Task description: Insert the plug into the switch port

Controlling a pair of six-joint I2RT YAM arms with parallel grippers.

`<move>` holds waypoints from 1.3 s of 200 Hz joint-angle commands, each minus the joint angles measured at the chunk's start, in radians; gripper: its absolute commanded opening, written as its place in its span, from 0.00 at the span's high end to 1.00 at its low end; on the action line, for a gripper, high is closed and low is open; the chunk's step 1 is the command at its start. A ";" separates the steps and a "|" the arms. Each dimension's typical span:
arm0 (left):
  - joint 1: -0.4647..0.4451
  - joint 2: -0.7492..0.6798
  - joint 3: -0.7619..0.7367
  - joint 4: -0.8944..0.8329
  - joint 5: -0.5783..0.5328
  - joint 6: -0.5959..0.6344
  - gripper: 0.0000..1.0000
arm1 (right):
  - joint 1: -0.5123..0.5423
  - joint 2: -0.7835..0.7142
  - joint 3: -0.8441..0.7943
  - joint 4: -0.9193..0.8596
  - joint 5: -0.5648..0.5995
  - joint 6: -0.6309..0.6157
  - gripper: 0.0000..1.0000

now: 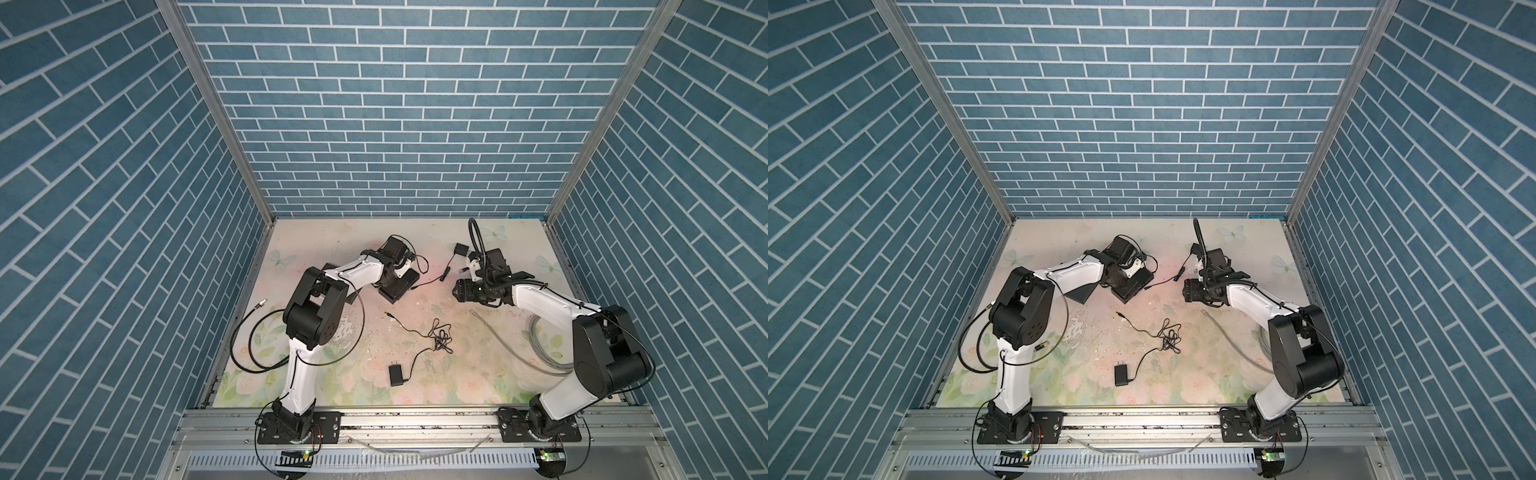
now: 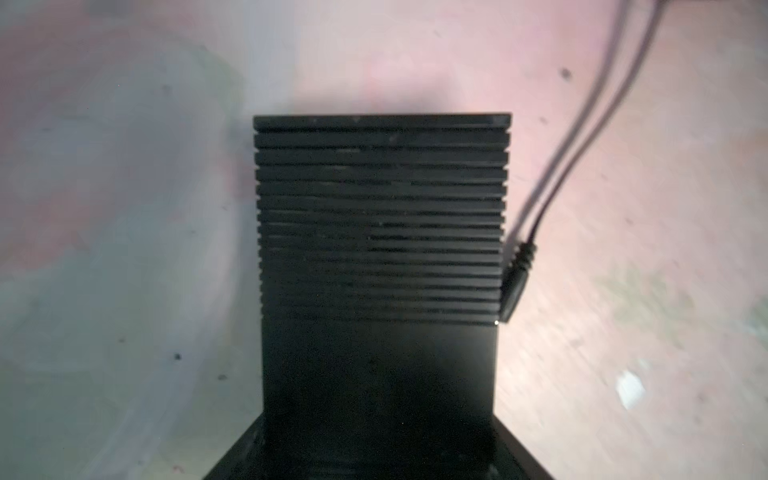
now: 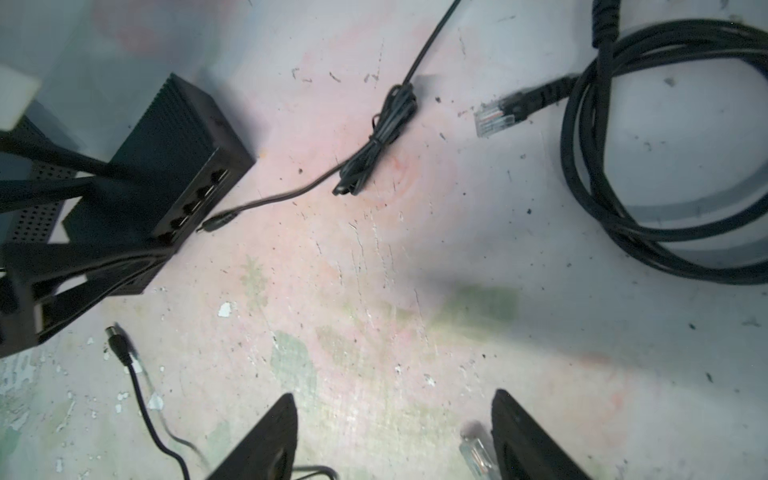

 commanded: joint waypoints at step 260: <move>0.068 -0.174 -0.334 0.377 0.159 -0.799 0.25 | 0.192 0.434 0.222 0.540 -0.330 0.098 0.37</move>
